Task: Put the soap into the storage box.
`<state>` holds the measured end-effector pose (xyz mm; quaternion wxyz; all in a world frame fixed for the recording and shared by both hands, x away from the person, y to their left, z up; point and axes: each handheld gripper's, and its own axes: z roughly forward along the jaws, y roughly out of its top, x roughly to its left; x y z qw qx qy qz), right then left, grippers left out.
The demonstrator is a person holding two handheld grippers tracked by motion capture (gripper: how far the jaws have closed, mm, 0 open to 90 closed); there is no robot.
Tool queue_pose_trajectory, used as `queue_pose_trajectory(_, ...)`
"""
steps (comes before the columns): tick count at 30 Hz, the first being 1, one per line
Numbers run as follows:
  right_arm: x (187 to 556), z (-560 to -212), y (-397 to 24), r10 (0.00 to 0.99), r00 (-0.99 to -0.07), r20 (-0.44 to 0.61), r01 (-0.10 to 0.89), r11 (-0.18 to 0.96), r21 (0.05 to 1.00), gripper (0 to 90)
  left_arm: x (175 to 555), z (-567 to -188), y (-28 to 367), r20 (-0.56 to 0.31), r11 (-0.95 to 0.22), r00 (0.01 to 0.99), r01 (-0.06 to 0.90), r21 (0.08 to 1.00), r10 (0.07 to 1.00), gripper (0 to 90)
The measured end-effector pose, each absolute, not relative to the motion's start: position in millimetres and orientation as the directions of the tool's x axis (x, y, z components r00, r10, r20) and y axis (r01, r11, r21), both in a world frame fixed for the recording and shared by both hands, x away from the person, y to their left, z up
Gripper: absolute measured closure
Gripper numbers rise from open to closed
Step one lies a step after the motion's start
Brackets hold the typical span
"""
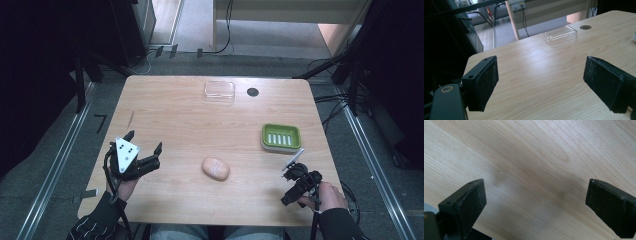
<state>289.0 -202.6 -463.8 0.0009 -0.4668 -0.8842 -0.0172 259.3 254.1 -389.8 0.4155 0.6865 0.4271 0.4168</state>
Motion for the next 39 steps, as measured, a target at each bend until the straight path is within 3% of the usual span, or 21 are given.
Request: queue_pose_trajectory(39,304,-441,-137,0.701,-0.713,0.001,0.697,0.709,0.105,3.8,255,-391,260,0.222,-0.295,0.279,0.257,0.920,0.934,13.3)
